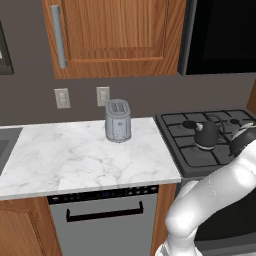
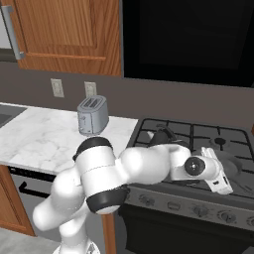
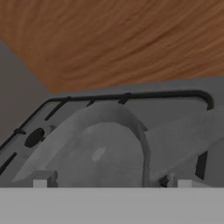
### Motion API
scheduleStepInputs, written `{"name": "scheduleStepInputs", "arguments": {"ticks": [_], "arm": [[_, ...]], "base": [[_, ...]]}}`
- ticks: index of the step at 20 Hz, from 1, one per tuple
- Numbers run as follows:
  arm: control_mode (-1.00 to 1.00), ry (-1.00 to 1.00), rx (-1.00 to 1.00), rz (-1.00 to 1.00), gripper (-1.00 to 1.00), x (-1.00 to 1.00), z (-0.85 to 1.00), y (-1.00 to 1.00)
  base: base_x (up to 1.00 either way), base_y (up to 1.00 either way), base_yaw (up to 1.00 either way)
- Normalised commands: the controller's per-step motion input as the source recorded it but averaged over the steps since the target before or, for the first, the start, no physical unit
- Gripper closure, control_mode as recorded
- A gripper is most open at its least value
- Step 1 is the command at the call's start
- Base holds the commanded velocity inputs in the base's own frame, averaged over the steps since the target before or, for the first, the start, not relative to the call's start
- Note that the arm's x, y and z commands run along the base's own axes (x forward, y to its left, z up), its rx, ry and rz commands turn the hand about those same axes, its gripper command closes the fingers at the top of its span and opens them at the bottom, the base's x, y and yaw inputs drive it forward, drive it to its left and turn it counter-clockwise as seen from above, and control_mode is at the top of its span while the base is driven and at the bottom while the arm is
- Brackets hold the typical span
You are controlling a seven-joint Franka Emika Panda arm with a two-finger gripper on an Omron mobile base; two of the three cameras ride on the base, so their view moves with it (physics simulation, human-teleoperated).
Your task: Pick the pan from the cabinet and place it on the stove. Then turn on the stove burner for the pan.
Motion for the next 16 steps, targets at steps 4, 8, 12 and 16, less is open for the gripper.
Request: {"name": "scheduleStepInputs", "arguments": {"ticks": [4, 8, 12, 16], "arm": [[-1.00, -0.04, 0.01, 0.00, -1.00, -0.18, 0.06, -0.03], [-1.00, -0.03, 0.04, 0.00, -1.00, -0.46, 0.06, -0.07], [-1.00, -0.03, 0.06, 0.00, -1.00, -0.79, 0.01, -0.03], [-1.00, -0.05, 0.09, 0.00, -1.00, -0.76, 0.02, 0.00]], "base": [[0.00, 0.00, 0.00], [0.00, 0.00, 0.00], [0.00, 0.00, 0.00], [0.00, 0.00, 0.00]]}}
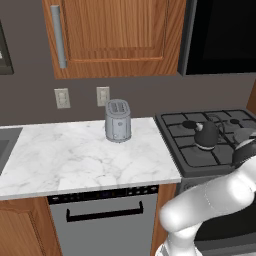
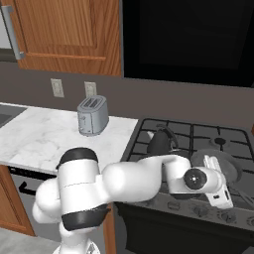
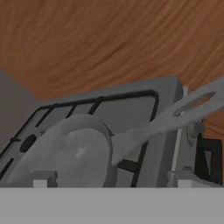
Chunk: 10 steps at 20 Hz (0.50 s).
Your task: Pick the pan from the cabinet and place it on the stove. Then turn on the stove burner for the pan.
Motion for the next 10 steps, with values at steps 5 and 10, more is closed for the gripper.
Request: {"name": "scheduleStepInputs", "arguments": {"ticks": [5, 10], "arm": [[-1.00, -0.05, 0.09, 0.00, -1.00, -0.43, 0.14, 0.00], [-1.00, -0.05, 0.10, 0.00, -1.00, -0.28, 0.27, 0.01]], "base": [[0.00, 0.00, 0.00], [0.00, 0.00, 0.00]]}}
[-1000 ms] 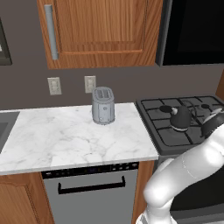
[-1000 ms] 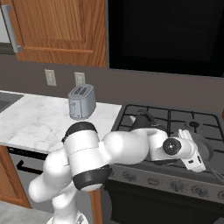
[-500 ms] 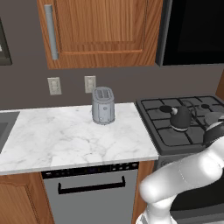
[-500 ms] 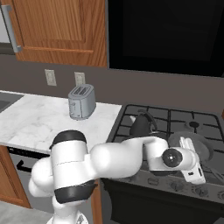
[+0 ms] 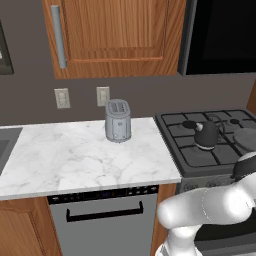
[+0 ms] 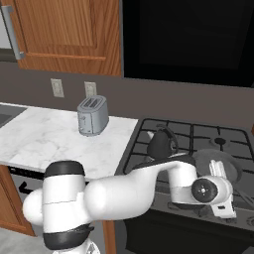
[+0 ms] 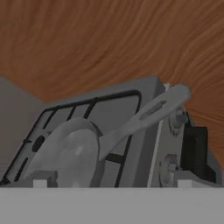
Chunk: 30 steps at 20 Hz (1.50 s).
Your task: Pick the pan from the cabinet and place it on the stove. Then turn on the stove burner for the pan.
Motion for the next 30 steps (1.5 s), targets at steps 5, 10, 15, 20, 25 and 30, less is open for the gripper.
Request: {"name": "scheduleStepInputs", "arguments": {"ticks": [5, 10, 15, 20, 25, 30], "arm": [[-1.00, -0.02, 0.11, 0.00, -1.00, -0.11, 0.25, 0.12], [-1.00, 0.00, 0.11, 0.00, -1.00, -0.15, 0.07, 0.16], [-1.00, -0.01, 0.13, 0.00, -1.00, -0.25, 0.00, 0.17], [-1.00, -0.10, 0.15, 0.00, -1.00, -0.24, 0.00, 0.24], [-1.00, -0.16, 0.20, 0.00, -1.00, -0.22, 0.00, 0.21], [-1.00, -0.21, 0.24, -0.01, -1.00, -0.25, 0.00, 0.06]], "base": [[0.00, 0.00, 0.00], [0.00, 0.00, 0.00], [0.00, 0.00, 0.00], [0.00, 0.00, 0.00], [0.00, 0.00, 0.00], [0.00, 0.00, 0.00]]}}
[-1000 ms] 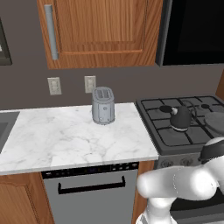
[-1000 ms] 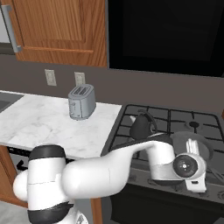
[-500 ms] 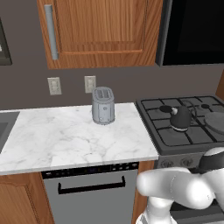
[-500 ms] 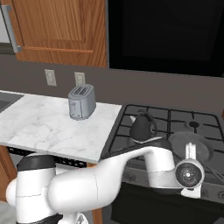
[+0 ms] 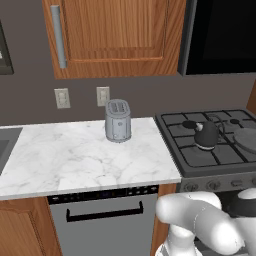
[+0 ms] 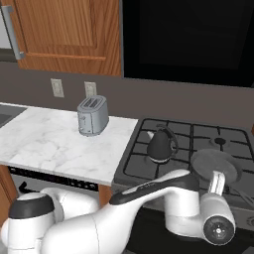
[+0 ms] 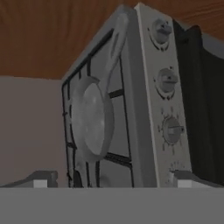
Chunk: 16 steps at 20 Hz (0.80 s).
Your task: Pick the pan from the cabinet and place it on the stove. Then turn on the stove burner for the pan.
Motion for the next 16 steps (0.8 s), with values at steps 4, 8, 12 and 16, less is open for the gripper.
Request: {"name": "scheduleStepInputs", "arguments": {"ticks": [4, 8, 12, 16], "arm": [[-1.00, -0.18, 0.27, -0.09, -1.00, -0.28, 0.00, 0.00], [-1.00, -0.14, 0.29, -0.14, -1.00, -0.28, 0.00, 0.00], [-1.00, -0.10, 0.29, -0.16, -1.00, -0.14, 0.00, 0.00], [-1.00, -0.07, 0.30, -0.17, -1.00, -0.03, 0.00, 0.00]], "base": [[0.00, 0.00, 0.00], [0.00, 0.00, 0.00], [0.00, 0.00, 0.00], [0.00, 0.00, 0.00]]}}
